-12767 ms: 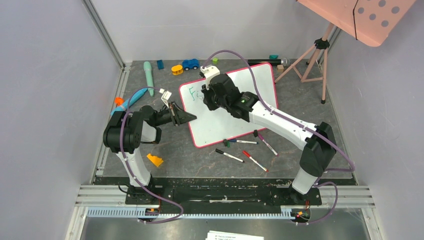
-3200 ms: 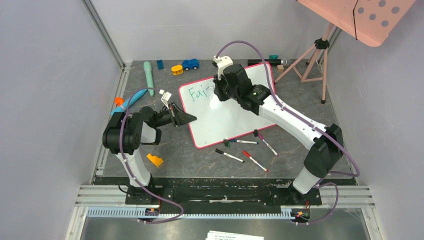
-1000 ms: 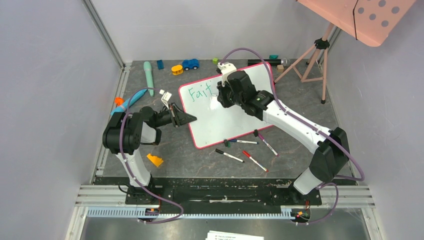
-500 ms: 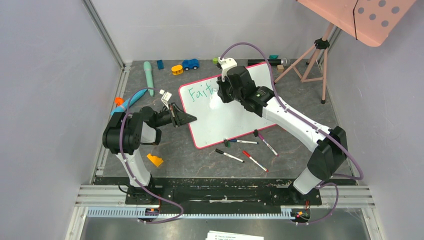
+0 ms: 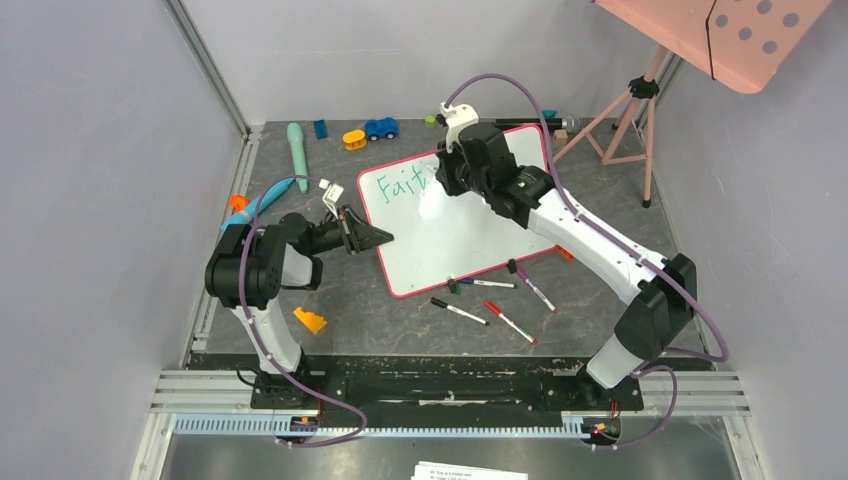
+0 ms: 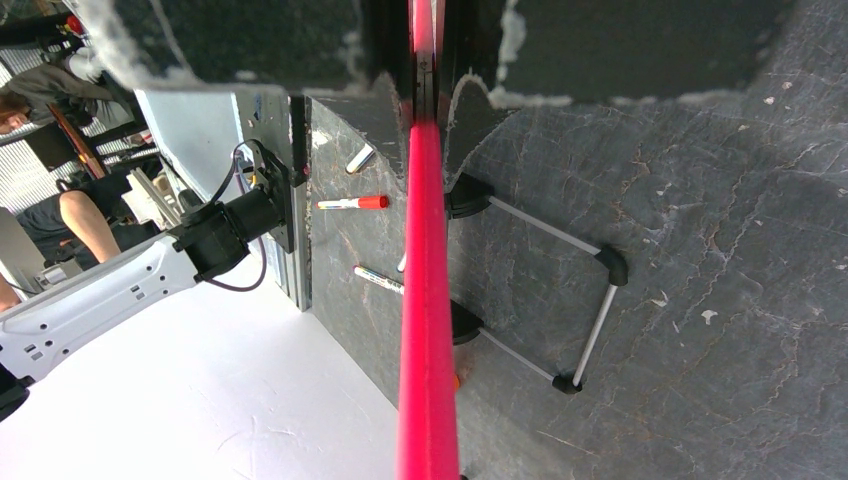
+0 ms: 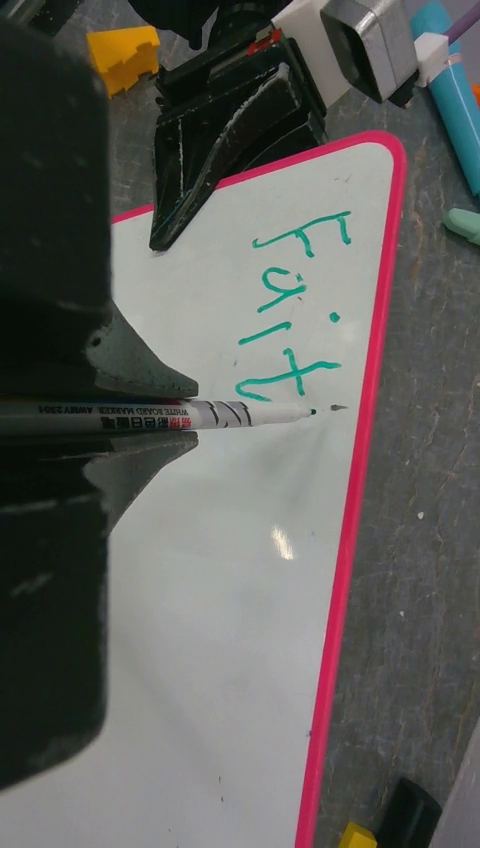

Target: Write a sentence on the whiteboard

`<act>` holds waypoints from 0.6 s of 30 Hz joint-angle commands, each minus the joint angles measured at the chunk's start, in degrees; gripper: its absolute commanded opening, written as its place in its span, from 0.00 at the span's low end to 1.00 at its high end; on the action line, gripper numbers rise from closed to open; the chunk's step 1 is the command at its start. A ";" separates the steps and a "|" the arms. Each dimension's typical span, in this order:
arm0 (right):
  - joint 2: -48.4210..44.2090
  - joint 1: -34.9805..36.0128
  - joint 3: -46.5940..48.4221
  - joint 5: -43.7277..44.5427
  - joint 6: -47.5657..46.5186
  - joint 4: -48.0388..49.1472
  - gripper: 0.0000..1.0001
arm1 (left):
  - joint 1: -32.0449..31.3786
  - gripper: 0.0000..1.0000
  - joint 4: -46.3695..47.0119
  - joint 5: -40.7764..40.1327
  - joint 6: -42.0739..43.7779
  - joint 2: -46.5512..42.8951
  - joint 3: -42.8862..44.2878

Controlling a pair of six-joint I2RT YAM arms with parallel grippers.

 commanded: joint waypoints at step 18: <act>3.09 -1.00 4.59 -1.07 -0.36 1.42 0.00 | -1.28 0.02 3.54 5.63 3.45 -1.18 -0.63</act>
